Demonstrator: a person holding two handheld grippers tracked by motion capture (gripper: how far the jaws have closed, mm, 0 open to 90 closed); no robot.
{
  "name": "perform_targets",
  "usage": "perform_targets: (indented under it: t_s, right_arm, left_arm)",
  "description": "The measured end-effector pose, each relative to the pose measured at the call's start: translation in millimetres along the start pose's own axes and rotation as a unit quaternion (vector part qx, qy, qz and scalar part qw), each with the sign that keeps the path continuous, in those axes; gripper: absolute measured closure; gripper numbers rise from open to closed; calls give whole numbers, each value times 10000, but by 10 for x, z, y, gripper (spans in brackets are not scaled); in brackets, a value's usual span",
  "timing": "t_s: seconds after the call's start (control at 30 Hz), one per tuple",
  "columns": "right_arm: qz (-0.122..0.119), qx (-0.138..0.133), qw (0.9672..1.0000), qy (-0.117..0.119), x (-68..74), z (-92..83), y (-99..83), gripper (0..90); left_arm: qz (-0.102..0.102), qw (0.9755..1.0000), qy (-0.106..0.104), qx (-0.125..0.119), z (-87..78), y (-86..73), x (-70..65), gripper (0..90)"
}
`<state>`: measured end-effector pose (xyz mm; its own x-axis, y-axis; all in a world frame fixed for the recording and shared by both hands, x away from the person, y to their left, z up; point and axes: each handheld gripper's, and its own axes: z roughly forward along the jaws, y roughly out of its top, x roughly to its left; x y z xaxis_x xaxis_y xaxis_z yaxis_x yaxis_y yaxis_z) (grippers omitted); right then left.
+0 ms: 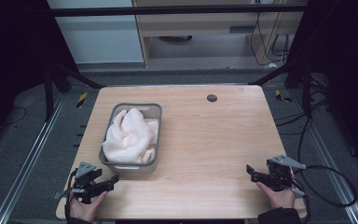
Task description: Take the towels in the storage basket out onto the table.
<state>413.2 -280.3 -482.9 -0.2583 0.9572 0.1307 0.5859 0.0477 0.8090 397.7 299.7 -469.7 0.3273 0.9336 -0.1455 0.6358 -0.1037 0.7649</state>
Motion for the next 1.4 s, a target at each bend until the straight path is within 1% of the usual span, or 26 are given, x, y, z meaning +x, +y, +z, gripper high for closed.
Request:
perform_targets:
  t_s: [0.03,0.07,0.1,0.13,0.17,0.2,0.23,0.27,0.43,0.5,0.53,0.57,0.63,0.7,0.77,0.83,0.87,0.93,0.97,1.1,1.13,1.17,1.23,1.4]
  right_arm:
    - [-5,-49,10000,-3,14,-20,1,138]
    - [-64,-83,9999,-39,20,-28,2,138]
    - [-114,-84,9999,-76,27,-27,3,138]
    - [-183,-67,9997,-133,32,-19,2,138]
    - [-225,-27,9996,-154,37,-11,3,136]
    - [-262,10,9995,-177,38,-1,0,131]
    - [-262,10,9995,-177,38,-1,0,131]
    - [-332,30,9992,-198,36,12,-2,128]
    - [-289,31,9995,-147,36,7,3,125]
    - [-316,30,9994,-163,35,13,0,125]
    - [-334,41,9993,-158,41,15,-1,121]
    - [-341,45,9993,-152,45,14,0,118]
    - [-403,55,9990,-189,50,14,0,115]
    - [-402,80,9990,-179,58,17,-2,113]
    - [-448,92,9988,-194,61,27,-6,112]
    - [-441,108,9988,-191,65,29,-7,111]
    - [-491,123,9985,-198,69,37,-6,108]
    - [-510,151,9983,-222,81,39,-2,106]
    - [-572,153,9979,-257,85,45,-3,106]
    - [-610,196,9975,-280,91,51,-9,105]
    - [-618,191,9975,-288,89,50,-9,105]
    - [-618,191,9975,-288,89,50,-9,105]
    - [-603,193,9976,-292,87,43,-8,103]
    - [-574,176,9978,-274,86,43,-1,98]
  left_arm:
    - [-27,10000,-2,-36,-20,15,-1,247]
    - [-63,9999,-29,-85,-42,31,-1,254]
    - [-53,9999,-53,-114,-63,49,5,258]
    - [-70,9998,-32,-163,-79,66,1,258]
    - [-43,9998,-8,-191,-95,83,4,260]
    - [-58,9997,-2,-243,-105,99,4,260]
    - [-58,9997,-2,-243,-105,99,4,261]
    - [-34,9996,27,-292,-130,130,13,261]
    - [-22,9991,24,-417,-194,194,16,261]
    - [-17,9991,15,-433,-207,205,12,261]
    - [-42,9989,-23,-463,-232,226,-10,260]
    - [-31,9989,-19,-475,-240,239,-27,261]
    - [4,9989,-16,-466,-247,253,-43,261]
    - [22,9988,-57,-487,-258,285,-69,260]
    - [89,9986,-59,-525,-271,342,-99,260]
    - [97,9985,-69,-535,-277,360,-103,259]
    - [114,9984,-73,-548,-286,388,-111,258]
    - [120,9984,-82,-549,-293,409,-114,258]
    - [121,9984,-84,-547,-296,420,-113,258]
    - [157,9985,-48,-519,-299,475,-115,257]
    - [189,9985,-54,-510,-295,520,-121,258]
    - [189,9985,-54,-510,-295,520,-121,257]
    - [217,9987,-39,-465,-279,578,-127,257]
    - [312,9984,-80,-462,-276,708,-176,253]
